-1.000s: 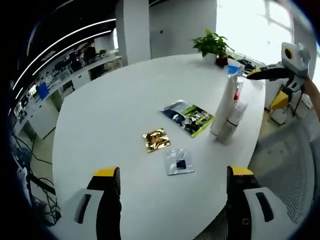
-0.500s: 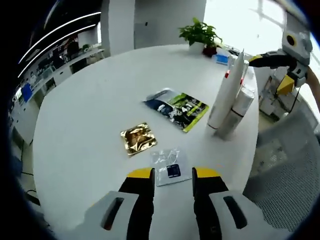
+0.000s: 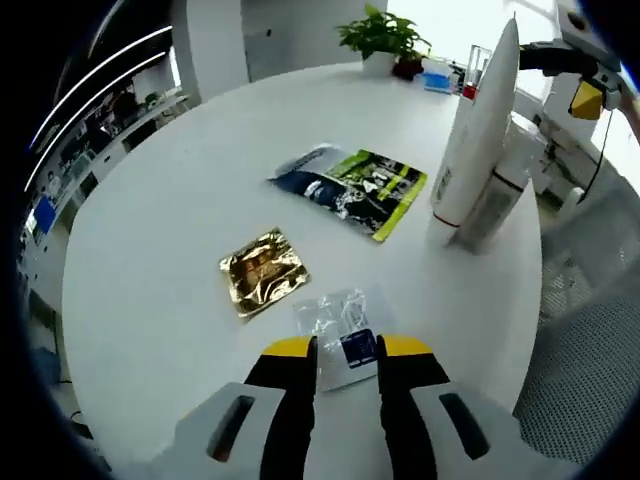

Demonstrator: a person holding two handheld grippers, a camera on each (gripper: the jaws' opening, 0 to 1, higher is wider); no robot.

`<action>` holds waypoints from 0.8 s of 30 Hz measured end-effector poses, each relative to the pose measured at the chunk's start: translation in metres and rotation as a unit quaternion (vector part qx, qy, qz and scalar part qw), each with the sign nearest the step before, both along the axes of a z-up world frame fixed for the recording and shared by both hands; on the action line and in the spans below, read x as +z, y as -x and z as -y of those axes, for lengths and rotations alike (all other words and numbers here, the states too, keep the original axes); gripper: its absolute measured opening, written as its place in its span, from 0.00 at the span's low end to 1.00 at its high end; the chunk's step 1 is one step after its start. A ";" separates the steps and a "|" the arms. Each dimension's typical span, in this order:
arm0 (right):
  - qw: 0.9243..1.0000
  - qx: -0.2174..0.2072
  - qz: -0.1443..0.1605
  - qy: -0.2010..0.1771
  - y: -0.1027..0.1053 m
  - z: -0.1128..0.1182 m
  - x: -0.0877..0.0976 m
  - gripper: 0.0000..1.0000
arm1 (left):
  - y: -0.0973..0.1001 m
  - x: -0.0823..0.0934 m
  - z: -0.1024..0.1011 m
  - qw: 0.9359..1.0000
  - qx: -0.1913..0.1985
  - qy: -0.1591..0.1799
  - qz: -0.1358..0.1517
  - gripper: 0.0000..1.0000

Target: Arrange the skincare products in the storage area until every visible bottle or jar stands upright without overlapping.

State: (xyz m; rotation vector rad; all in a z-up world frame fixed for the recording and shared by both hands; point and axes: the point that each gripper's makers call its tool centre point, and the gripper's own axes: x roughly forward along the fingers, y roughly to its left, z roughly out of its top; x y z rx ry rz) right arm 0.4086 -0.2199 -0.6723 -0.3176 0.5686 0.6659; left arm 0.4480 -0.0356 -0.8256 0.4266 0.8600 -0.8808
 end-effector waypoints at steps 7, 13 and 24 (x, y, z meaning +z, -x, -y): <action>1.000 -0.003 0.002 0.000 -0.007 0.005 0.001 0.62 | -0.015 0.000 -0.003 1.000 0.010 -0.005 0.012 0.26; 1.000 -0.006 -0.006 -0.007 -0.013 0.012 -0.001 0.61 | -0.031 -0.001 -0.004 1.000 0.019 0.003 0.015 0.26; 1.000 -0.016 -0.013 -0.014 -0.025 0.027 -0.003 0.58 | -0.066 -0.001 -0.010 0.998 0.053 0.018 0.018 0.26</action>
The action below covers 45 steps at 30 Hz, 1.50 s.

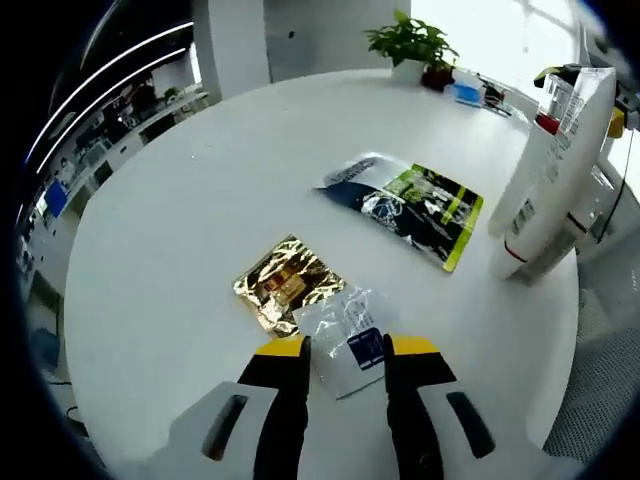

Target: Arrange the skincare products in the storage area until every visible bottle or jar stands upright without overlapping.

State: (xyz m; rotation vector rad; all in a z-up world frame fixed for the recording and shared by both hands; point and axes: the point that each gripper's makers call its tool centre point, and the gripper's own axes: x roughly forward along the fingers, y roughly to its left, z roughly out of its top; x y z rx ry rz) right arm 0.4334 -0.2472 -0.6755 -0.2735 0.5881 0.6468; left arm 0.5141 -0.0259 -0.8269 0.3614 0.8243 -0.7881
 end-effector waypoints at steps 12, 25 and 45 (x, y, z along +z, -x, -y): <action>0.998 -0.040 -0.028 -0.038 -0.031 0.032 -0.022 0.50 | -0.029 0.000 -0.023 1.000 0.012 -0.002 0.004 0.26; 0.996 -0.037 -0.070 -0.031 -0.055 0.032 -0.069 0.40 | -0.045 0.001 -0.056 0.999 0.020 -0.025 0.020 0.26; 0.993 -0.030 -0.107 -0.037 -0.082 0.013 -0.103 0.32 | -0.043 0.036 -0.003 0.998 0.016 0.056 0.017 0.28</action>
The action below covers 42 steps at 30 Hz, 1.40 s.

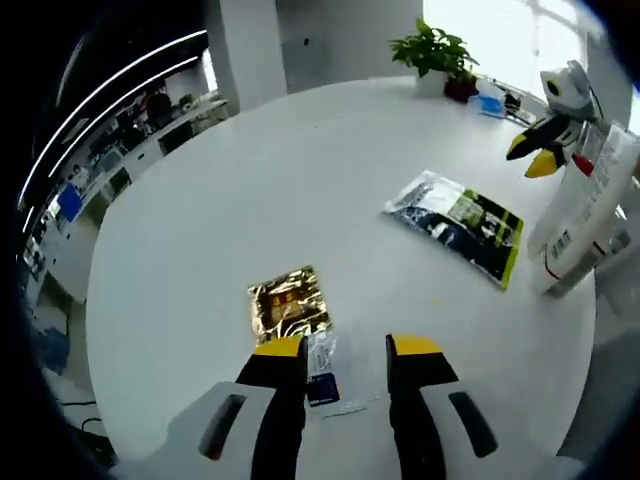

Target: Arrange the skincare products in the storage area until every visible bottle or jar stands upright without overlapping.

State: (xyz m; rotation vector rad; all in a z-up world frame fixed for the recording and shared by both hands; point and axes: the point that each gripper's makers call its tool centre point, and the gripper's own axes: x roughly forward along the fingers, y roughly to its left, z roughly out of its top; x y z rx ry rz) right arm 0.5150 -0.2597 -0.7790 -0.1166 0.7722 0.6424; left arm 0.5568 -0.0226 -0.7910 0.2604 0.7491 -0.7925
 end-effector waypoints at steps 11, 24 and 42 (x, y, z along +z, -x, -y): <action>0.999 0.019 -0.032 0.002 -0.014 -0.028 -0.025 0.24 | 0.020 -0.021 0.064 0.995 -0.010 0.054 -0.087 0.28; 0.998 0.017 -0.052 0.000 -0.021 -0.041 -0.041 0.17 | 0.009 -0.033 0.085 0.992 -0.002 0.067 -0.109 0.19; 0.999 0.007 -0.054 -0.008 -0.025 -0.042 -0.046 0.09 | 0.011 -0.034 0.099 0.990 0.006 0.073 -0.120 0.05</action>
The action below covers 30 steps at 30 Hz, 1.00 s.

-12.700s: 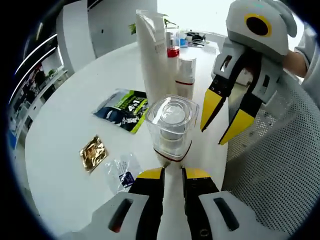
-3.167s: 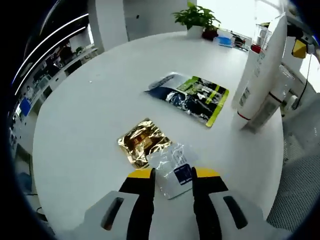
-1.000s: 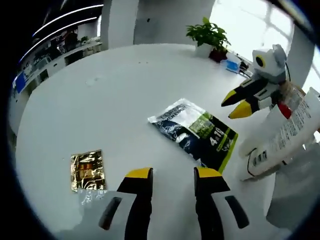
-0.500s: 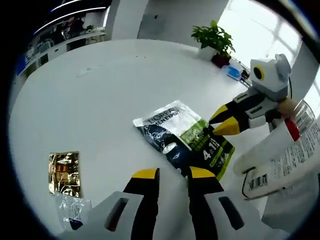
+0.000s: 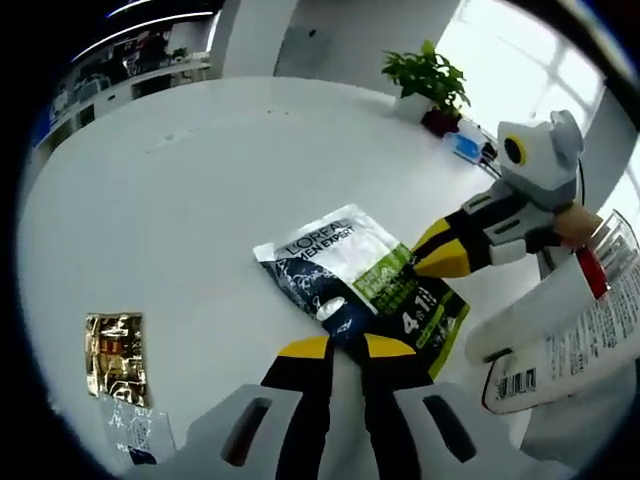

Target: Arrange the skincare products in the storage area until every visible bottle or jar stands upright without overlapping.

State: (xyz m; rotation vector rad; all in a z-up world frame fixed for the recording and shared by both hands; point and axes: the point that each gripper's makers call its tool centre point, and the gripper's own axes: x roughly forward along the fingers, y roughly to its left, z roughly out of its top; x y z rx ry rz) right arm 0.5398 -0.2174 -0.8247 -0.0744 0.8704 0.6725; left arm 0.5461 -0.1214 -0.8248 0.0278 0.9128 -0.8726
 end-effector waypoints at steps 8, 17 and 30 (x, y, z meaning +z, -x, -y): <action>1.000 -0.012 0.012 0.002 -0.003 0.000 -0.001 0.01 | 0.001 0.000 0.006 1.000 0.017 0.018 -0.013 0.05; 0.995 -0.043 0.056 -0.077 -0.010 0.000 0.032 0.01 | 0.000 0.033 0.014 0.985 0.081 0.151 -0.037 0.06; 0.977 -0.059 0.111 -0.172 -0.018 -0.011 0.097 0.01 | 0.004 0.094 0.015 0.980 0.042 0.192 0.025 0.15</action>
